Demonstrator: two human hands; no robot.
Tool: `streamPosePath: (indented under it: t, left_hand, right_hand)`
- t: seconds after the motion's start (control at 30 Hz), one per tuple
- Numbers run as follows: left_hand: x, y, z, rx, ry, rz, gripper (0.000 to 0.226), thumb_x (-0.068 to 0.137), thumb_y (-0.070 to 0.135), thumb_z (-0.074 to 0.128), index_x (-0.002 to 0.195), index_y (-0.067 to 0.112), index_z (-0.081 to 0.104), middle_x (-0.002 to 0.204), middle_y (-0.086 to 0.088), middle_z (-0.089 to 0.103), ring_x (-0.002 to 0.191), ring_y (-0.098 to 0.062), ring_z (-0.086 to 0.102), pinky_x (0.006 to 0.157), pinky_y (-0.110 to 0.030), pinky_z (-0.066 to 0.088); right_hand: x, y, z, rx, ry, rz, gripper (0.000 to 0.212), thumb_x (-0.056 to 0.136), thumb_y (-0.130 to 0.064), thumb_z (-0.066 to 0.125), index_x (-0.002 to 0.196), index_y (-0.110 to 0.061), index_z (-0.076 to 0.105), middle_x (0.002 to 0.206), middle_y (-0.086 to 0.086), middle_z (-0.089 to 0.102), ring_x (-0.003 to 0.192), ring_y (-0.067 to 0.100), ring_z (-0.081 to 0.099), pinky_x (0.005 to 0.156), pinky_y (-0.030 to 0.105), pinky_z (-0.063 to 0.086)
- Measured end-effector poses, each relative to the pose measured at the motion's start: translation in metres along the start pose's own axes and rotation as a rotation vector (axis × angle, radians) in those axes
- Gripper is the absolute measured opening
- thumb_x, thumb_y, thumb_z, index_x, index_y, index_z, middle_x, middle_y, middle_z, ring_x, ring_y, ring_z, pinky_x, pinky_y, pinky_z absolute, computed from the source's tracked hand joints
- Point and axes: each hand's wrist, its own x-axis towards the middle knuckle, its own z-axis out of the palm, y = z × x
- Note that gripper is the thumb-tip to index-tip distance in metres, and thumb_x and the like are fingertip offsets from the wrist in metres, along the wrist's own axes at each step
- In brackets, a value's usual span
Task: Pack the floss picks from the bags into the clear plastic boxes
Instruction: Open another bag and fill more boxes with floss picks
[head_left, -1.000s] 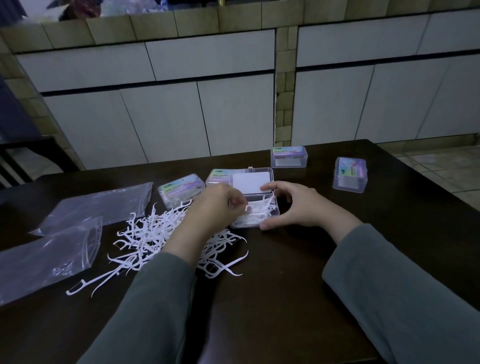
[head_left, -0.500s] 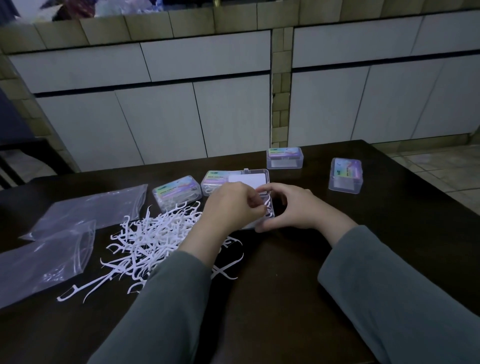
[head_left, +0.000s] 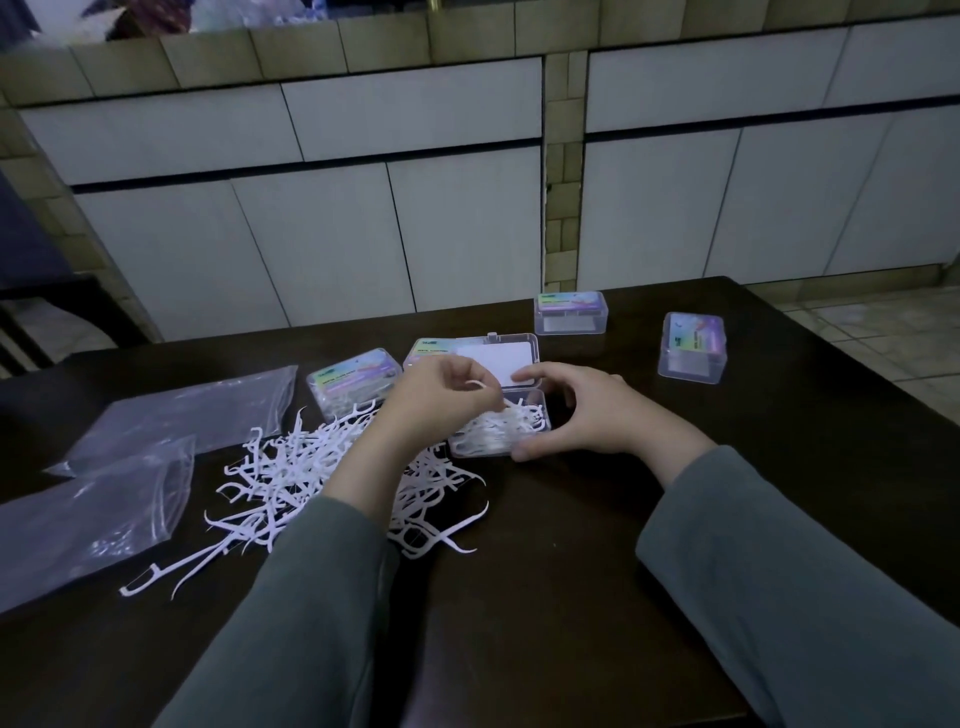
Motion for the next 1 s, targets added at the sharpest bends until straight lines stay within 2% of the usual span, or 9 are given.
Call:
streamPosePath:
  t: [0.1, 0.2, 0.27, 0.37, 0.43, 0.53, 0.7, 0.83, 1.0]
  left_hand:
    - [0.001, -0.006, -0.005, 0.236, -0.013, 0.044, 0.006, 0.084, 0.031, 0.070, 0.079, 0.034, 0.071, 0.087, 0.016, 0.068, 0.086, -0.003, 0.059, 0.071, -0.026, 0.049]
    - [-0.003, -0.006, -0.019, 0.241, 0.000, 0.091, 0.004, 0.086, 0.035, 0.069, 0.085, 0.039, 0.070, 0.091, 0.019, 0.065, 0.088, -0.004, 0.058, 0.082, -0.031, 0.049]
    - [-0.006, -0.007, -0.030, 0.245, -0.061, 0.109, 0.005, 0.082, 0.038, 0.073, 0.086, 0.040, 0.071, 0.095, 0.019, 0.067, 0.092, -0.003, 0.059, 0.084, -0.032, 0.048]
    - [-0.011, -0.009, -0.040, 0.254, -0.181, 0.037, 0.015, 0.074, 0.036, 0.079, 0.087, 0.039, 0.073, 0.095, 0.012, 0.070, 0.090, -0.003, 0.062, 0.077, -0.023, 0.048]
    - [-0.012, -0.010, -0.044, 0.286, -0.221, -0.005, 0.023, 0.071, 0.033, 0.081, 0.092, 0.038, 0.072, 0.095, 0.013, 0.069, 0.085, 0.004, 0.060, 0.072, -0.018, 0.042]
    - [-0.013, -0.011, -0.044, 0.324, -0.260, -0.025, 0.024, 0.071, 0.030, 0.082, 0.093, 0.034, 0.073, 0.083, 0.015, 0.067, 0.062, 0.012, 0.056, 0.063, -0.018, 0.038]
    - [-0.011, -0.006, -0.031, 0.304, -0.151, 0.047, 0.008, 0.073, 0.037, 0.079, 0.076, 0.033, 0.073, 0.079, 0.014, 0.071, 0.082, -0.002, 0.062, 0.075, -0.026, 0.052]
    - [-0.005, 0.000, -0.005, 0.363, 0.017, 0.298, 0.015, 0.078, 0.043, 0.074, 0.071, 0.036, 0.063, 0.081, 0.015, 0.062, 0.076, -0.001, 0.054, 0.067, -0.023, 0.042]
    - [0.006, -0.003, 0.010, 0.395, -0.052, 0.283, 0.013, 0.086, 0.037, 0.068, 0.097, 0.032, 0.072, 0.097, 0.013, 0.065, 0.089, -0.003, 0.055, 0.079, -0.025, 0.045]
  right_hand:
    - [-0.001, -0.001, 0.000, 0.006, 0.003, 0.006, 0.082, 0.064, -0.058, 0.080, 0.135, -0.049, 0.040, 0.134, -0.010, 0.048, 0.128, 0.021, 0.036, 0.103, 0.039, 0.031]
    - [0.000, -0.001, 0.001, 0.009, 0.008, 0.015, 0.083, 0.064, -0.057, 0.081, 0.135, -0.048, 0.040, 0.136, -0.010, 0.048, 0.128, 0.021, 0.036, 0.104, 0.041, 0.032]
    - [0.000, 0.000, 0.001, 0.003, 0.009, 0.015, 0.083, 0.064, -0.058, 0.081, 0.136, -0.048, 0.040, 0.137, -0.010, 0.048, 0.129, 0.021, 0.036, 0.104, 0.041, 0.032]
    - [0.000, 0.001, 0.001, 0.001, 0.009, 0.016, 0.084, 0.063, -0.059, 0.080, 0.136, -0.048, 0.040, 0.137, -0.010, 0.048, 0.128, 0.022, 0.035, 0.101, 0.039, 0.034]
    - [0.001, 0.002, 0.002, -0.001, 0.009, 0.018, 0.084, 0.063, -0.059, 0.080, 0.136, -0.048, 0.040, 0.138, -0.010, 0.047, 0.129, 0.023, 0.035, 0.102, 0.040, 0.034]
    - [0.003, 0.002, 0.003, -0.012, 0.013, 0.022, 0.085, 0.063, -0.060, 0.080, 0.136, -0.049, 0.040, 0.141, -0.009, 0.046, 0.131, 0.023, 0.035, 0.104, 0.042, 0.033]
    - [0.003, 0.003, 0.003, -0.011, 0.012, 0.026, 0.086, 0.060, -0.062, 0.080, 0.135, -0.050, 0.040, 0.140, -0.010, 0.046, 0.129, 0.023, 0.036, 0.104, 0.042, 0.037]
    - [0.004, 0.005, 0.002, -0.001, -0.004, 0.005, 0.086, 0.060, -0.063, 0.080, 0.135, -0.049, 0.040, 0.142, -0.010, 0.046, 0.132, 0.023, 0.035, 0.107, 0.044, 0.031]
    - [0.003, 0.004, 0.001, 0.002, -0.018, -0.003, 0.086, 0.060, -0.063, 0.079, 0.136, -0.048, 0.040, 0.141, -0.011, 0.046, 0.134, 0.024, 0.034, 0.105, 0.043, 0.029]
